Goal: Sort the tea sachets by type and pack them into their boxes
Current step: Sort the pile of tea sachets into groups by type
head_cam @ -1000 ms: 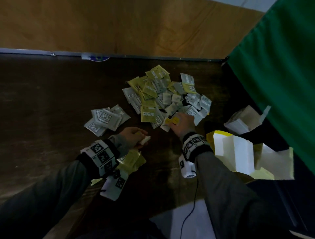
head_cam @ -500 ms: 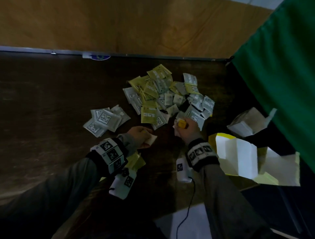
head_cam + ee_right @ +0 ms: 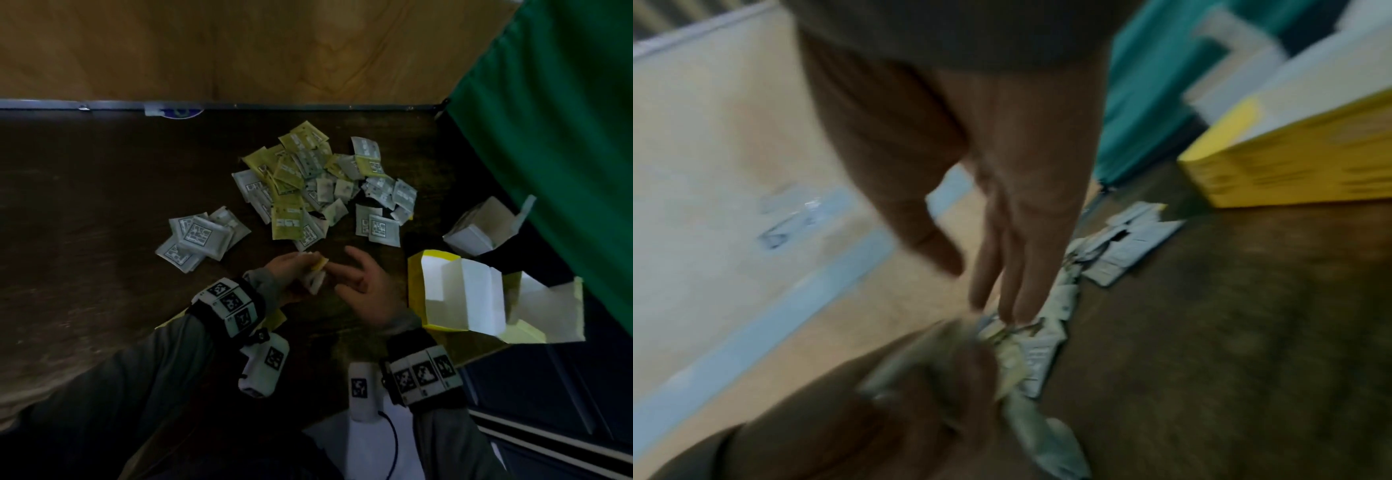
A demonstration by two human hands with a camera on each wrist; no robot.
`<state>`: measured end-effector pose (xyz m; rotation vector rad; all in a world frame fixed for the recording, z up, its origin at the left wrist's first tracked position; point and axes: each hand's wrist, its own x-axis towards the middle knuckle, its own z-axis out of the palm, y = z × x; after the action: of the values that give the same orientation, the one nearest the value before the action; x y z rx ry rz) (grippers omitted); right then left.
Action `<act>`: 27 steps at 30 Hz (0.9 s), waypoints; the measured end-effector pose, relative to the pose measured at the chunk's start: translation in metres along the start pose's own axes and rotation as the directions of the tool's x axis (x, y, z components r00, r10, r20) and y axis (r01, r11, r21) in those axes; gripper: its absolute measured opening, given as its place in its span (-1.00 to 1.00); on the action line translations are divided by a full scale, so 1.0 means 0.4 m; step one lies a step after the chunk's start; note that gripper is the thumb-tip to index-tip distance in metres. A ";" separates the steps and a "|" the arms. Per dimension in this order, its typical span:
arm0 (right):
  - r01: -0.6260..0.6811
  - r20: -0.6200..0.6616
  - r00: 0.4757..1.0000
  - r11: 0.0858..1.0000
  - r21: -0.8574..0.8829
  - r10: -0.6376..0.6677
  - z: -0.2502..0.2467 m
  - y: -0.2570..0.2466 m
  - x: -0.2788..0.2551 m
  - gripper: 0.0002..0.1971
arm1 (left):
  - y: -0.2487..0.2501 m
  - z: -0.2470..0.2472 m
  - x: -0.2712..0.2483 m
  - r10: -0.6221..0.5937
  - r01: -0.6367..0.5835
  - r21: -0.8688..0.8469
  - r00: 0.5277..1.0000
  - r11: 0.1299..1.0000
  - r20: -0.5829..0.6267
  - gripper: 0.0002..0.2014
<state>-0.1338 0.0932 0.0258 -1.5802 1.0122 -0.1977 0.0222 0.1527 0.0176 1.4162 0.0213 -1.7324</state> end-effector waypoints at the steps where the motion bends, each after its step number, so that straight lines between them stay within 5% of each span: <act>1: -0.009 -0.075 0.997 0.997 0.082 0.015 -0.007 0.008 -0.002 -0.41 | 0.006 -0.009 -0.001 -0.029 0.029 0.010 0.999 1.000 -0.024 -0.87; 3: -0.052 -0.201 0.974 0.967 0.251 0.104 -0.012 0.014 0.005 -0.58 | 0.015 -0.024 -0.006 -0.061 0.061 0.015 0.997 0.998 -0.046 -0.83; 5: -0.166 -0.195 0.950 0.922 0.350 0.245 -0.006 0.016 0.022 -0.74 | 0.020 -0.031 -0.012 -0.060 0.060 0.008 0.998 0.998 0.018 -0.84; 9: -0.401 0.111 0.910 0.781 0.479 0.400 0.027 0.030 0.049 -0.67 | 0.021 -0.006 -0.030 -0.031 0.009 0.107 0.977 0.994 0.210 -0.84; 11: -0.448 0.197 0.892 0.741 0.500 0.407 0.039 0.052 0.061 -0.56 | 0.015 0.008 -0.039 -0.003 -0.066 0.313 0.977 0.947 0.215 -0.89; 13: -0.458 0.131 0.882 0.756 0.468 0.453 0.036 0.055 0.071 -0.64 | 0.005 0.013 -0.044 -0.037 -0.111 0.618 0.974 0.778 0.222 -0.87; 16: -0.433 -0.058 0.875 0.830 0.350 0.481 0.015 0.042 0.106 -0.79 | -0.022 0.014 -0.029 -0.160 -0.173 0.951 0.963 0.258 0.218 -0.44; 18: -0.391 -0.149 0.890 0.890 0.235 0.431 -0.005 0.023 0.150 -0.85 | -0.038 0.021 -0.028 -0.130 -0.196 0.970 0.968 0.142 0.215 -0.31; 20: -0.317 -0.218 0.924 0.948 0.029 0.315 -0.022 -0.005 0.200 -0.85 | -0.044 0.010 -0.029 -0.009 -0.215 0.966 0.976 0.142 0.218 -0.33; 22: -0.208 -0.201 0.966 0.946 -0.249 0.160 -0.037 -0.032 0.248 -0.70 | -0.038 -0.027 -0.022 0.107 -0.191 0.945 0.980 0.267 0.168 -0.38; 25: -0.030 -0.061 0.998 0.778 -0.627 -0.011 -0.043 -0.069 0.309 -0.50 | -0.021 -0.086 -0.022 0.212 -0.158 0.918 0.974 0.365 0.083 -0.54; 27: 0.014 0.034 0.999 0.598 -0.801 0.022 -0.043 -0.074 0.350 -0.41 | -0.011 -0.115 -0.022 0.281 -0.156 0.902 0.959 0.402 0.040 -0.63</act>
<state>-0.0449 -0.0176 0.0012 -2.3934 1.1448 0.3687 0.0554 0.1841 0.0064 2.1497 -1.1799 -1.4219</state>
